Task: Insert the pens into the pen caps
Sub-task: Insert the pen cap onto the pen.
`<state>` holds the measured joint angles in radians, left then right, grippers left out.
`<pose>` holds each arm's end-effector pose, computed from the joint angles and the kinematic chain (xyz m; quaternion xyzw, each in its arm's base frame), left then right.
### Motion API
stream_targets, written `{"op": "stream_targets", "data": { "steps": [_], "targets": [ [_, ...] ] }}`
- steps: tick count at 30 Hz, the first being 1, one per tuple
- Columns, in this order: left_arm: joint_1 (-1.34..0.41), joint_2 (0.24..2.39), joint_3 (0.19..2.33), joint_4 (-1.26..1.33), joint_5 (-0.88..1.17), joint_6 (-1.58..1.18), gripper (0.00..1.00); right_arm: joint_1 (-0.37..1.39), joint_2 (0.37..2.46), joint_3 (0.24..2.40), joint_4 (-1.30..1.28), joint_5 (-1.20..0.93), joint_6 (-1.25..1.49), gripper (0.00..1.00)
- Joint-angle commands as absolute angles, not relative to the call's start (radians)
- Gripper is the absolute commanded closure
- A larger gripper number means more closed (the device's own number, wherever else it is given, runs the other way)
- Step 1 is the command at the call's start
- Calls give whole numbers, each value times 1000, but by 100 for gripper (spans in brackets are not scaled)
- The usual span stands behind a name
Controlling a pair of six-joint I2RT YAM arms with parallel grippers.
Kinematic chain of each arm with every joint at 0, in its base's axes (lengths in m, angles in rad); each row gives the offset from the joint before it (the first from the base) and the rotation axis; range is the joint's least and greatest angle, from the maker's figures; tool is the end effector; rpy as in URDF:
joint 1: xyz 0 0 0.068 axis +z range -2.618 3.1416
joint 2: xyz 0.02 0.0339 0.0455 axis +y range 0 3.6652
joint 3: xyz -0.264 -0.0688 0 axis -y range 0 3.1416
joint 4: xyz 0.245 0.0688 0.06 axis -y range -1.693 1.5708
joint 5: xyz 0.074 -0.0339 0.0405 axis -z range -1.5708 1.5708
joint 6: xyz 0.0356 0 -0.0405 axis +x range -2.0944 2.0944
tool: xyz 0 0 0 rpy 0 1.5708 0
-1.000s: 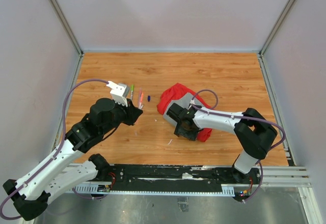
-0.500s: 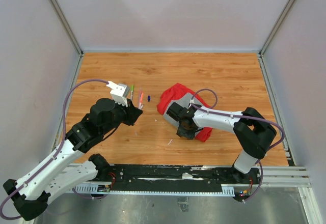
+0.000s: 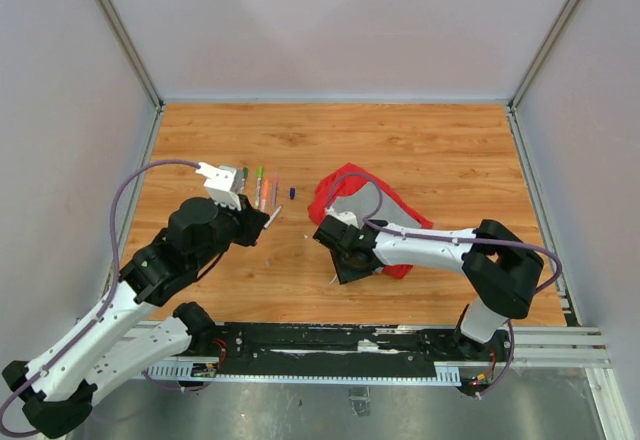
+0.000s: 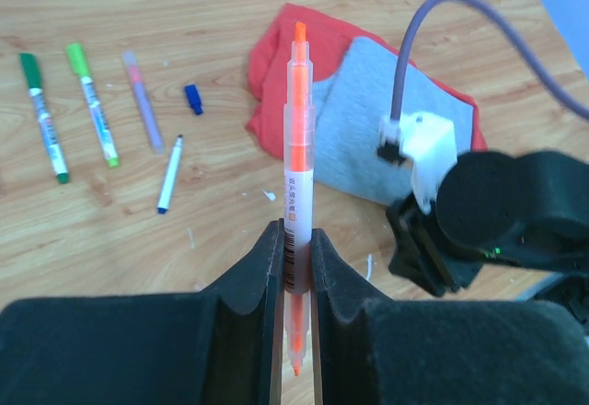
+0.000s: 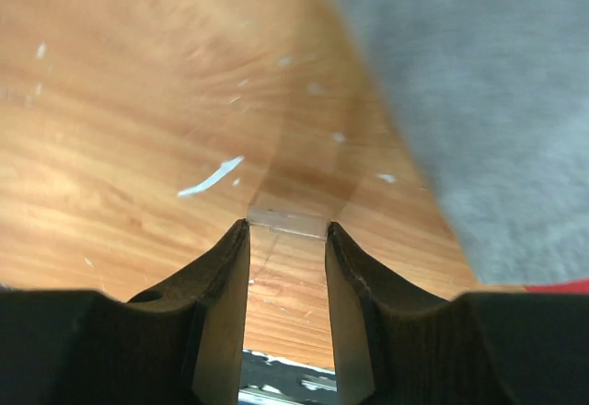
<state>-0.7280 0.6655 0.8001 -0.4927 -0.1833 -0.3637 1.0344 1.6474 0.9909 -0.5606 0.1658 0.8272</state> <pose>0.1157 -0.0944 0.3306 0.0969 0.8142 -0.2303 0.5241 0.1628 0.2623 0.1724 -0.0870 0.9773 0.0919 0.1701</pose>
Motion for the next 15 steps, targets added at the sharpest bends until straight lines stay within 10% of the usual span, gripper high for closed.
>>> {"op": "stream_targets", "data": {
  "steps": [1,15],
  "targets": [
    [-722,580,841,-526,-309,-365,99,1074,1645,955,-499,34,434,81],
    [-723,508,845,-550,-373,-373,100,1083,1624,982,-557,-48,83,73]
  ]
}}
